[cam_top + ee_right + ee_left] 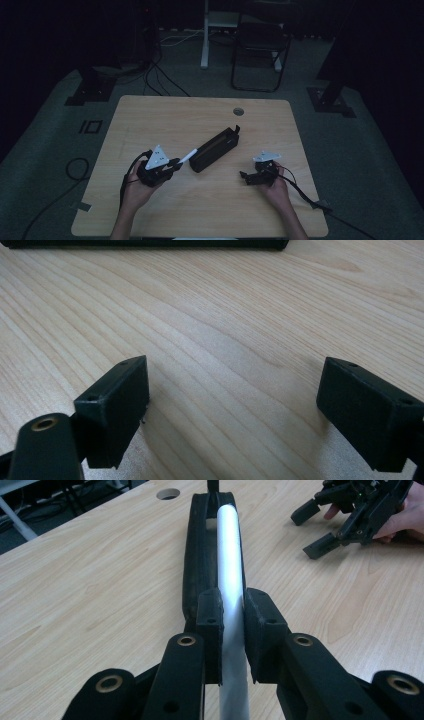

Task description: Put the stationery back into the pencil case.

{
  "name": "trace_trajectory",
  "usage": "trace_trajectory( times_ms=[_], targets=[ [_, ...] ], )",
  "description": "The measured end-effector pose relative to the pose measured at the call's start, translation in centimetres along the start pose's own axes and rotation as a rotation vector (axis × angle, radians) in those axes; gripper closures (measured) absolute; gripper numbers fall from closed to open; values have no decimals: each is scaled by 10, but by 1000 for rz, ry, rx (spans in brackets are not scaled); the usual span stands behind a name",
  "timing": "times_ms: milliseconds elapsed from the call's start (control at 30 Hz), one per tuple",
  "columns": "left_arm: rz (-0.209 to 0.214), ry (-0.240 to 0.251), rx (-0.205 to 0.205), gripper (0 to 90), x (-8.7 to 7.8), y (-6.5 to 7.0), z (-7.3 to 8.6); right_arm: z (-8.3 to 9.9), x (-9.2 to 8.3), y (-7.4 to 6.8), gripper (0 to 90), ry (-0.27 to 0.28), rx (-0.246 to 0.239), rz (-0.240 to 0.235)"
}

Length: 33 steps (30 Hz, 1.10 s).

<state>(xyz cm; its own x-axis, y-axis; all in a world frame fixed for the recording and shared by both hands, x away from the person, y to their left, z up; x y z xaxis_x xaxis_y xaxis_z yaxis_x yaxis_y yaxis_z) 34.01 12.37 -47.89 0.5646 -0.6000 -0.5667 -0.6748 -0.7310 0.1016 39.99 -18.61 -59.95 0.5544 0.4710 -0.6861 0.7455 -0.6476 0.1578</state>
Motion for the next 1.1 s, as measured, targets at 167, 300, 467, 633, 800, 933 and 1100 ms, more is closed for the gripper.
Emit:
trace_trajectory(
  times_ms=[167, 300, 467, 633, 800, 933, 1100],
  targets=[
    [-4, 7, 2, 789, 1, -1, -5, 0, 0, 0, 130, 0, 0, 0],
    [-4, 8, 6, 789, 2, -1, -8, 0, 0, 0, 130, 0, 0, 0],
    [-8, 8, 15, 789, 4, -1, -13, 0, 0, 0, 130, 0, 0, 0],
    [-7, 9, 17, 789, 5, -2, -16, 0, 0, 0, 130, 0, 0, 0],
    [-3, 10, 13, 790, 9, -1, -19, 0, 0, 0, 130, 0, 0, 0],
    [-2, 12, 15, 790, 11, -1, -22, 0, 0, 0, 130, 0, 1, 0],
    [-1, 16, 11, 790, 13, -2, -25, 0, 0, 0, 130, 0, 0, 0]
  ],
)
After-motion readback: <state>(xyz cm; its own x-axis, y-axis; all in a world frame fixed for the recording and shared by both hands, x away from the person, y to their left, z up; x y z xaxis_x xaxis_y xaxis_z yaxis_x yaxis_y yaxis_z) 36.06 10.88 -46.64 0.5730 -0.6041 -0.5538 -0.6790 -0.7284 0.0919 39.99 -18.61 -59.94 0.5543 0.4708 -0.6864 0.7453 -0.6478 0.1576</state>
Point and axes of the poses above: each handheld gripper's, and its own axes: x roughly forward along the jaws, z roughly out of its underside, y roughly to its right, the point moved 7 cm from there along x, roughly forward along the jaws, and after that the axes turned 13 degrees about -x, right-handed, at the moved point
